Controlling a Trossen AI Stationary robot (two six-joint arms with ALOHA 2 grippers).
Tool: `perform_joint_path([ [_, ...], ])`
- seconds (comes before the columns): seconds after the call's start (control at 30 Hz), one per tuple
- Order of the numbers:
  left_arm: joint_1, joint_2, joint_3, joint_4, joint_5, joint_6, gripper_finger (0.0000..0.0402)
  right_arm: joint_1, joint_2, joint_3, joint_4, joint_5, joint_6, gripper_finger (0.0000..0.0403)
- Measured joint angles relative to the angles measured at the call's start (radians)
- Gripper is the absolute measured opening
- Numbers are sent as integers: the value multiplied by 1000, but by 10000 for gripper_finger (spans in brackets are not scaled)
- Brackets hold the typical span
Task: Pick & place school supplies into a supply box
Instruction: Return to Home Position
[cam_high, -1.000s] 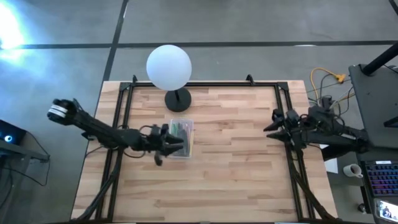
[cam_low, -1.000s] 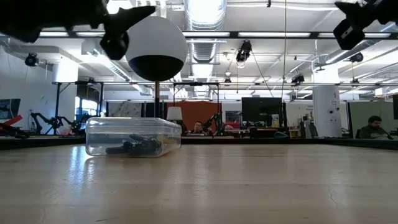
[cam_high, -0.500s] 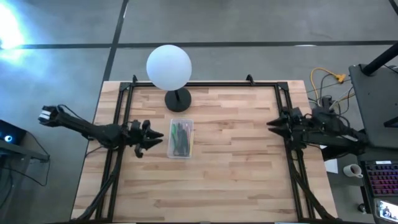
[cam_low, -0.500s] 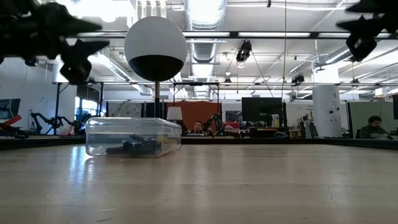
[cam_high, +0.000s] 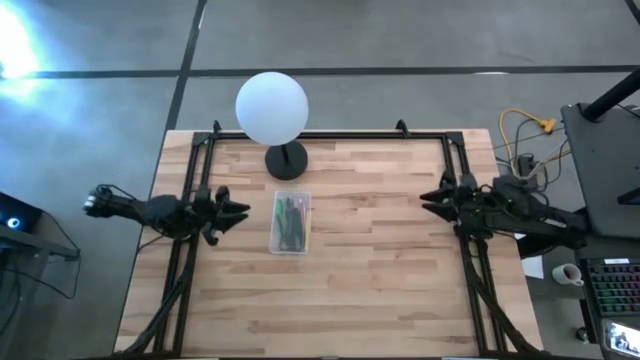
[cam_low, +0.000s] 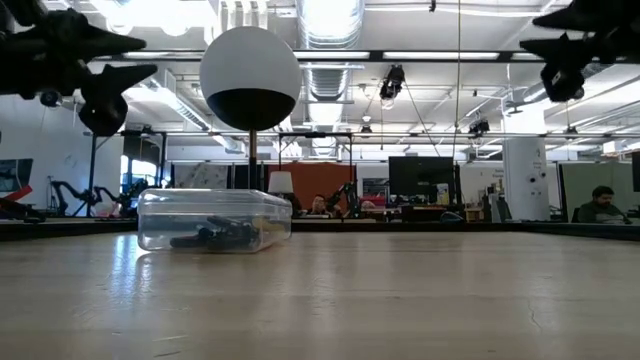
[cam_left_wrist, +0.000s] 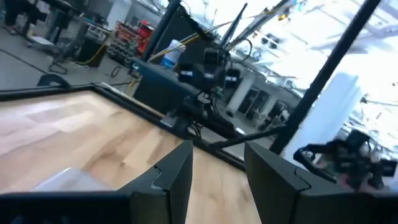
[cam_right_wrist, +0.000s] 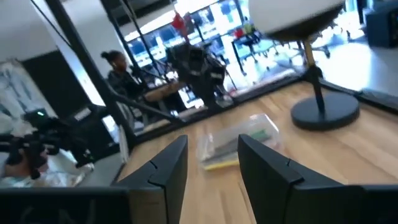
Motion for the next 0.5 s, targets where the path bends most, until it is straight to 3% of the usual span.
perform_joint_path([
  [0.13,1,39,-8,-15,-48,-61,130,0,0,-52,17,-4,6,135],
  [0.33,0,97,-7,-14,-48,-114,130,-1,0,-140,116,-100,-27,129],
  [0.5,0,157,-7,-22,-48,-115,130,-1,2,-191,123,-11,-38,129],
])
